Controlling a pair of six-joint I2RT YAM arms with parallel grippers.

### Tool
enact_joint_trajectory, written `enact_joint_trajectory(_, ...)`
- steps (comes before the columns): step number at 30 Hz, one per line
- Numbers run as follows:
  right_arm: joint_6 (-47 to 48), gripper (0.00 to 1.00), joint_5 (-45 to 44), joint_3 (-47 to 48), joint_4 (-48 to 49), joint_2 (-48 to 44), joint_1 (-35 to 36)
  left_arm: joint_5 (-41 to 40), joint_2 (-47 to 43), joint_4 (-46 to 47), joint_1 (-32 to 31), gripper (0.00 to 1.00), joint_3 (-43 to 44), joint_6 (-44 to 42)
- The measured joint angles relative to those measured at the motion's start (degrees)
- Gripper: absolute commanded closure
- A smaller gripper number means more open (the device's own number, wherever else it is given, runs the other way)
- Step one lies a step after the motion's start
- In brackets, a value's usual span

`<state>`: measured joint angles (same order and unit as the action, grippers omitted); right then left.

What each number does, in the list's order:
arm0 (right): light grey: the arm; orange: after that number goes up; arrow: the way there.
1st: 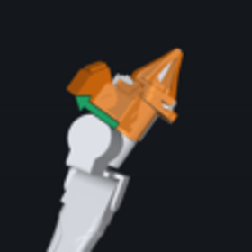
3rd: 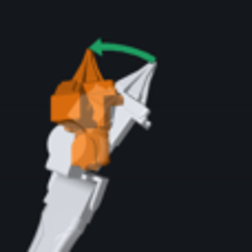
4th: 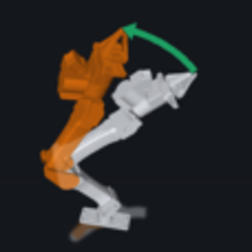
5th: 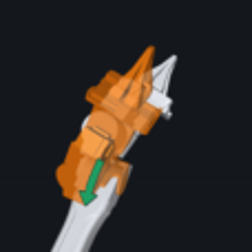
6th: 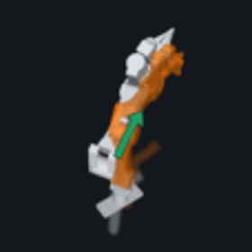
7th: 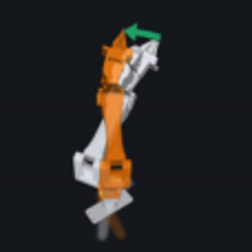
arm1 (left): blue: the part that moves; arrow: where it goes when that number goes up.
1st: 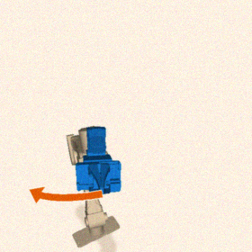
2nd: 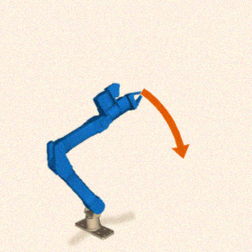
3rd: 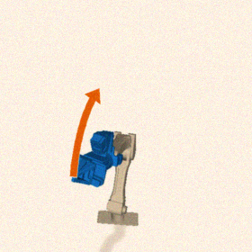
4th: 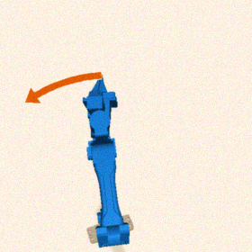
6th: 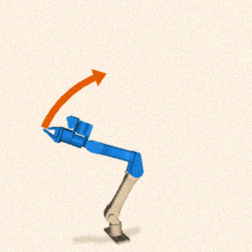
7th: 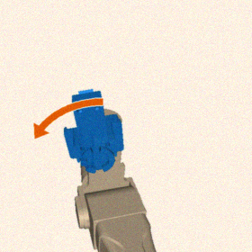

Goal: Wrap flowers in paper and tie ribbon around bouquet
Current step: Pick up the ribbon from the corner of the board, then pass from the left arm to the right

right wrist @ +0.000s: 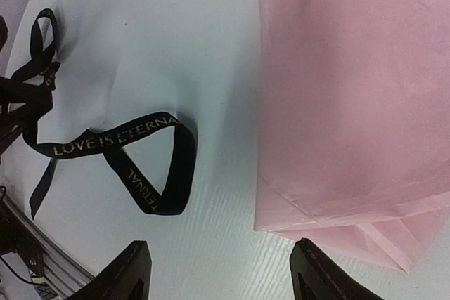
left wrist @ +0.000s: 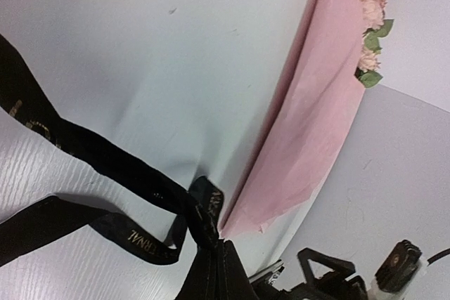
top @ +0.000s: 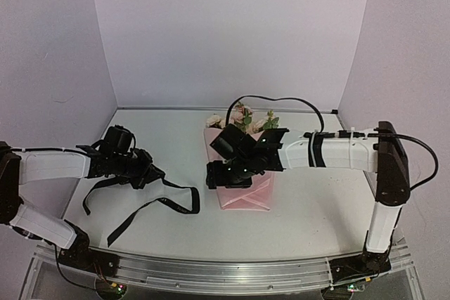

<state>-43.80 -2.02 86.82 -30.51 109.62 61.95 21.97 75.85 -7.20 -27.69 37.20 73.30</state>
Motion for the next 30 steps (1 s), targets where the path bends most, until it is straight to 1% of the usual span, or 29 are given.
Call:
enact_joint_trajectory(3, 0.24, 0.28, 0.03, 3.24, -0.4, 3.7, 1.34, -1.56, -0.09, -0.33, 0.47, 1.0, 2.29, -0.35)
enact_joint_trajectory(6, 0.29, 0.22, -0.19, 5.78, -1.41, 7.07, 2.67, -1.79, 0.38, -0.33, 1.02, 1.0, 3.17, -0.99)
enact_joint_trajectory(9, 0.74, 0.15, -1.35, 10.64, -3.38, 12.14, 3.88, -1.68, 1.37, -0.73, 1.5, 1.0, 3.44, -1.7)
enact_joint_trajectory(11, 1.12, 0.15, -2.27, 13.6, -3.99, 15.19, 4.48, -1.54, 1.49, -1.52, 1.8, 1.0, 3.48, -2.16)
enact_joint_trajectory(16, 1.85, 0.21, -4.78, 18.91, -6.44, 20.38, 5.66, -0.96, 1.49, -2.81, 2.47, 1.0, 3.62, -3.09)
enact_joint_trajectory(19, 2.08, 0.24, -6.0, 20.06, -7.42, 21.54, 6.29, -0.83, 1.49, -3.36, 3.16, 1.0, 3.62, -3.33)
enact_joint_trajectory(21, 2.19, 0.27, -6.09, 21.01, -8.26, 22.51, 6.54, -0.68, 1.49, -3.35, 3.6, 1.0, 3.62, -3.55)
enact_joint_trajectory(26, 2.53, 0.31, -5.99, 24.7, -10.19, 26.47, 7.4, -0.61, 1.48, -3.37, 4.43, 1.0, 3.62, -4.43)
enact_joint_trajectory(28, 2.72, 0.35, -5.82, 25.71, -10.99, 27.73, 7.91, -0.59, 1.47, -3.45, 4.64, 1.0, 3.62, -4.6)
enact_joint_trajectory(30, 2.83, 0.45, -5.8, 26.86, -11.82, 28.95, 8.36, -0.56, 1.38, -3.72, 4.9, 1.0, 3.62, -4.89)
